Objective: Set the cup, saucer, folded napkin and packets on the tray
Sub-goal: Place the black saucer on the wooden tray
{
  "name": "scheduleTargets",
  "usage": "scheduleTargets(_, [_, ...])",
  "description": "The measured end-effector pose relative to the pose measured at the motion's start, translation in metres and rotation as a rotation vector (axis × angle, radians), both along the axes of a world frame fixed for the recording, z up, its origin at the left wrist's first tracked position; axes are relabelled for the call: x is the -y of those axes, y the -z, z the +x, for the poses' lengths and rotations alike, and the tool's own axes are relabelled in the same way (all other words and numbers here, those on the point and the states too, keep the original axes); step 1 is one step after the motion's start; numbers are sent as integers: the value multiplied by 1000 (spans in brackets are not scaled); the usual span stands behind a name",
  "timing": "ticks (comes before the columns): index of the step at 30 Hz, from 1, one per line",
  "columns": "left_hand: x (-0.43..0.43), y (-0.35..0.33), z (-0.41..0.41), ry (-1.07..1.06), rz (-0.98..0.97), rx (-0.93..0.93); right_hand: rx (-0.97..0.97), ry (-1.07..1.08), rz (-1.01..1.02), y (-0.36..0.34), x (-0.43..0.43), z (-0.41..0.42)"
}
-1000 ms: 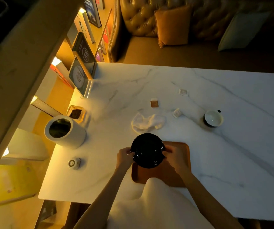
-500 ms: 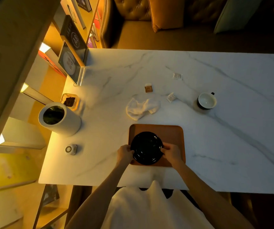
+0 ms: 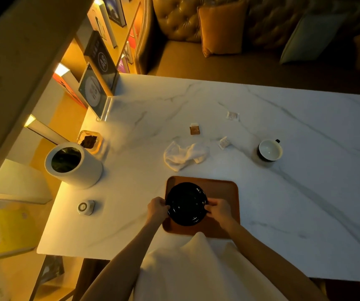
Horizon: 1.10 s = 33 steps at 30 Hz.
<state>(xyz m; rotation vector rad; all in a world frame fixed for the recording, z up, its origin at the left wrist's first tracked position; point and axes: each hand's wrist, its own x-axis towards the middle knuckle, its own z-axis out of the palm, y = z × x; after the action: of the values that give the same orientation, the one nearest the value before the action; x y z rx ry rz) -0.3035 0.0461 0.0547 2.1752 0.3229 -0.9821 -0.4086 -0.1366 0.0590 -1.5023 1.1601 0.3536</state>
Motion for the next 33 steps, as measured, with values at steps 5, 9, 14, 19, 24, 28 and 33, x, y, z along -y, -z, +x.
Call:
scheduleTargets(5, [3,6,16,29,29,-24,-60,8,34,11,4,15])
scheduleTargets(9, [4,11,24,46,62,-37,-109,15,56,22,5,24])
scheduleTargets(14, [3,20,26,67,95,-56,-150,41,45,32,2,29])
scheduleTargets(19, [7,27,26,76,109,-57,-177,53,28,38,5,28])
scheduleTargets(24, [9,28,25,92,134,-68,-185,54,38,42,7,28])
scheduleTargets(28, [11,30,23,101,145,-65,-190,58,41,43,7,26])
scheduleTargets(33, [12,30,23,86,150,-74,-190,60,52,43,8,25])
